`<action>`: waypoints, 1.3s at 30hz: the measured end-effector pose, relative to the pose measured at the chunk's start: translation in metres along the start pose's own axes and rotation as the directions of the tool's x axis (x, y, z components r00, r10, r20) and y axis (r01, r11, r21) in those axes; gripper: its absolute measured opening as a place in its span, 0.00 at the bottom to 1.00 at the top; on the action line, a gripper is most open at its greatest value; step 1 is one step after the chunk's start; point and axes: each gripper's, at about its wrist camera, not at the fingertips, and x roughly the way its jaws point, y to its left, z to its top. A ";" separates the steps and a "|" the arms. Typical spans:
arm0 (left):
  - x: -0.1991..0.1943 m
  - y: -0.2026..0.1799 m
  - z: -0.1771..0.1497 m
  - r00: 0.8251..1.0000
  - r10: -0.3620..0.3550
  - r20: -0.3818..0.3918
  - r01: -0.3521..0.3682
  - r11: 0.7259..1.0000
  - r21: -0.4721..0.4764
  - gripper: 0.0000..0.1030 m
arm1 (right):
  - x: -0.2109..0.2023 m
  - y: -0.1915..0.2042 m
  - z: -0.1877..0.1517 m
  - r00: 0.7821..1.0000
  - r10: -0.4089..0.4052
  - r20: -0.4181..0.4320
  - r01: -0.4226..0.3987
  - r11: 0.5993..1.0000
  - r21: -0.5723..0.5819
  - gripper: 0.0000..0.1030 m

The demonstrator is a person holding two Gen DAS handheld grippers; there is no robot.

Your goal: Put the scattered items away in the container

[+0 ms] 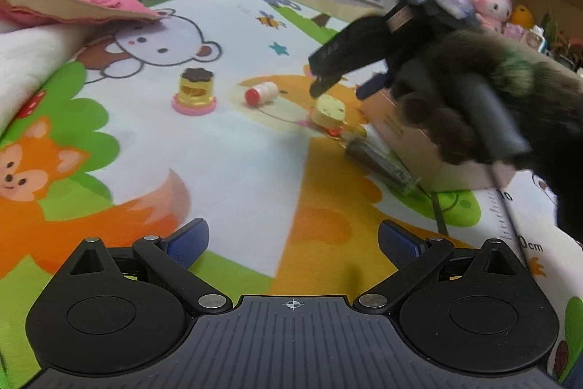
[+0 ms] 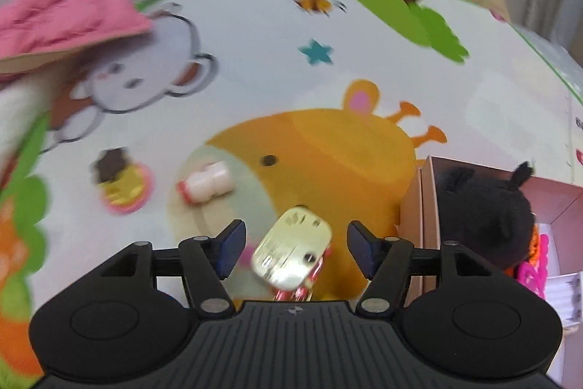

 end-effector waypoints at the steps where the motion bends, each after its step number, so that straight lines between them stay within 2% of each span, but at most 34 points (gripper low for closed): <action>1: -0.002 0.003 -0.001 1.000 0.004 0.003 -0.004 1.000 -0.006 0.99 | 0.007 0.002 0.000 1.000 -0.009 -0.016 0.009 1.000 -0.009 0.51; 2: -0.003 0.006 -0.001 1.000 0.008 0.004 -0.008 1.000 -0.011 0.99 | 0.010 0.004 -0.002 0.999 -0.007 -0.032 0.007 1.000 -0.016 0.46; 4: -0.006 0.009 -0.003 1.000 0.013 0.002 -0.013 1.000 -0.016 0.99 | 0.004 0.009 -0.011 0.999 0.023 -0.037 -0.024 0.999 -0.031 0.46; 7: -0.008 0.010 -0.007 1.000 0.011 -0.007 -0.011 1.000 -0.015 0.99 | -0.021 0.018 -0.030 0.988 0.141 -0.061 -0.144 0.988 -0.058 0.44; 9: -0.010 0.007 -0.009 1.000 0.000 -0.012 -0.001 1.000 -0.005 0.99 | -0.041 0.022 -0.049 0.969 0.227 -0.103 -0.236 0.968 -0.086 0.42; 11: -0.012 0.002 -0.012 1.000 -0.017 -0.019 0.017 1.000 0.013 0.99 | -0.064 0.021 -0.069 0.939 0.314 -0.139 -0.331 0.935 -0.126 0.42; 13: -0.015 -0.005 -0.015 0.999 -0.032 -0.026 0.033 0.999 0.036 0.99 | -0.089 0.014 -0.086 0.920 0.372 -0.126 -0.389 0.906 -0.164 0.45; 15: -0.017 -0.011 -0.017 0.999 -0.040 -0.033 0.042 0.998 0.053 0.99 | -0.109 0.005 -0.098 0.934 0.353 -0.059 -0.357 0.915 -0.186 0.46; 18: -0.017 -0.015 -0.020 0.998 -0.041 -0.046 0.043 0.998 0.054 0.99 | -0.117 0.004 -0.115 0.976 0.207 0.069 -0.179 0.940 -0.291 0.46; 19: -0.017 -0.016 -0.021 0.998 -0.038 -0.051 0.041 0.998 0.053 0.99 | -0.114 0.004 -0.120 0.982 0.165 0.087 -0.129 0.938 -0.321 0.46; 21: -0.018 -0.018 -0.022 0.998 -0.031 -0.056 0.034 0.998 0.054 0.99 | -0.103 0.004 -0.129 0.989 0.122 0.088 -0.084 0.934 -0.346 0.46; 24: -0.024 -0.019 -0.022 0.998 -0.021 -0.058 0.025 0.998 0.065 0.99 | -0.086 -0.003 -0.134 0.990 0.134 0.044 -0.113 0.940 -0.322 0.45; 26: -0.027 -0.019 -0.021 0.998 -0.004 -0.056 0.009 0.997 0.076 0.99 | -0.081 -0.006 -0.141 0.989 0.141 0.040 -0.123 0.945 -0.304 0.41; 28: -0.029 -0.017 -0.018 0.998 0.019 -0.053 -0.014 0.996 0.084 0.99 | -0.086 -0.008 -0.149 0.987 0.147 0.060 -0.123 0.947 -0.297 0.30; 31: -0.024 -0.013 -0.011 0.997 0.055 -0.055 -0.050 0.995 0.082 0.99 | -0.110 -0.018 -0.171 0.976 0.208 0.059 -0.181 0.936 -0.302 0.21; 35: -0.009 -0.017 0.001 0.996 0.074 -0.051 -0.069 0.993 0.099 0.99 | -0.134 -0.035 -0.204 0.978 0.203 0.039 -0.175 0.915 -0.363 0.21; 37: 0.002 -0.022 0.007 0.995 0.080 -0.054 -0.074 0.991 0.113 0.99 | -0.143 -0.045 -0.217 0.984 0.170 0.047 -0.136 0.901 -0.411 0.23; 38: 0.007 -0.025 0.009 0.995 0.086 -0.058 -0.078 0.990 0.119 0.99 | -0.146 -0.050 -0.222 0.989 0.137 0.060 -0.098 0.897 -0.431 0.26; 39: 0.011 -0.028 0.012 0.994 0.090 -0.061 -0.082 0.989 0.123 0.99 | -0.148 -0.056 -0.226 0.993 0.080 0.086 -0.034 0.895 -0.445 0.37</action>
